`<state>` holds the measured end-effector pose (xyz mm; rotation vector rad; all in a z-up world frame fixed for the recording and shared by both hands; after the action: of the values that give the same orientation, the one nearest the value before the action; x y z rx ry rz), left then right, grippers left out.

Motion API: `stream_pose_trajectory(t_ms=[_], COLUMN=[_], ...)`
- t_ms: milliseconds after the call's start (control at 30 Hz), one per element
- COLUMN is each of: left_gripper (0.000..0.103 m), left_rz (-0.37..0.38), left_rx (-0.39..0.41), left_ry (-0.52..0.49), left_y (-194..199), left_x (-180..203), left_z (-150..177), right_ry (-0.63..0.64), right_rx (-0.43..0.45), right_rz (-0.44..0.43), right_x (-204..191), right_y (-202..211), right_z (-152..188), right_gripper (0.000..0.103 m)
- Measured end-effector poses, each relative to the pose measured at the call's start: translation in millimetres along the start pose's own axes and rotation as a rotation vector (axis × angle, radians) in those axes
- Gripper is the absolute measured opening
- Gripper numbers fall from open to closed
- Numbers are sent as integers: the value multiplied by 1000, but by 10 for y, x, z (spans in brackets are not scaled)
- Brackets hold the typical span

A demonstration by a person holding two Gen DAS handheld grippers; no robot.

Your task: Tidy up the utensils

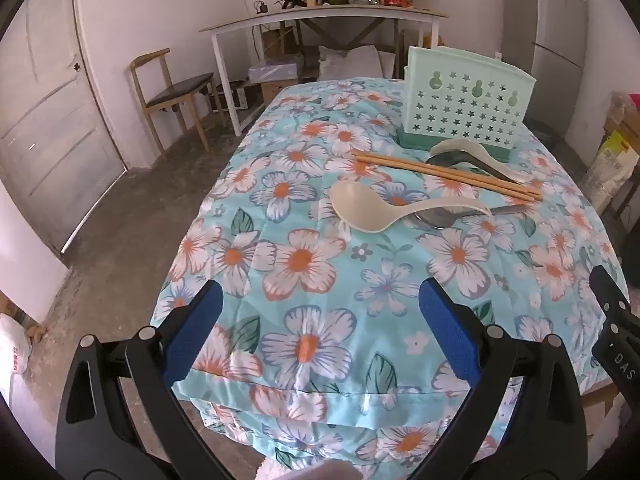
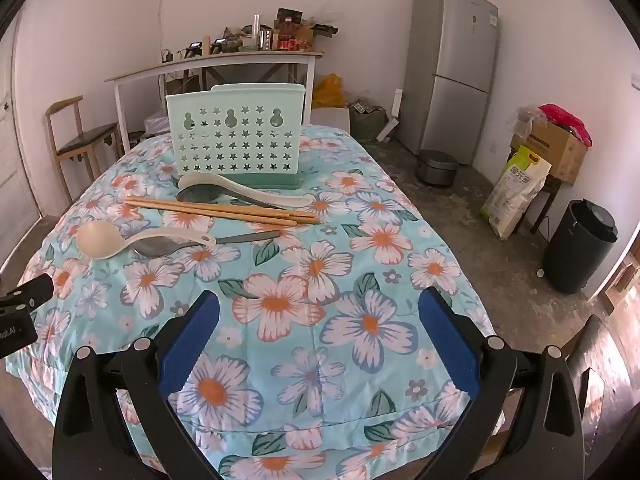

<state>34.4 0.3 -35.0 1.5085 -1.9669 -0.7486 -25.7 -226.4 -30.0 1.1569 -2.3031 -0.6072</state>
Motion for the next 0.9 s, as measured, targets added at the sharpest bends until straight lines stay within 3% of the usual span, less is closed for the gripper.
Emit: stream_pose_trajectory(t_ms=[267,300,900], left_gripper=[95,95,95], left_rz=[-30,35,37], left_rx=[25,0,4], left_ry=[0,-11,-16], left_y=[69,10,-11], left_x=[37,48,83], left_z=[5,5,-40], right_ry=[-4,-4,-8], right_rx=[5,5,12], right_rz=[0,0,17], right_x=[21,-12,33], right_y=[-1,18,11], right_z=[-11,-7,-40], right_gripper=[97,97,97])
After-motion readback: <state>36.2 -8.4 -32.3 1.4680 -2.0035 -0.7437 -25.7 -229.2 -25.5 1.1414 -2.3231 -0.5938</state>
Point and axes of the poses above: each gripper's, at about its wrist camera, not at the fingertips, and y roughly against the way its jaws point, x to its right, z to its underside, the point moved 5 cm from there along -y, roughly the way its jaws point, and after that the axes turned 13 degrees about z, right-handed, at the moved point
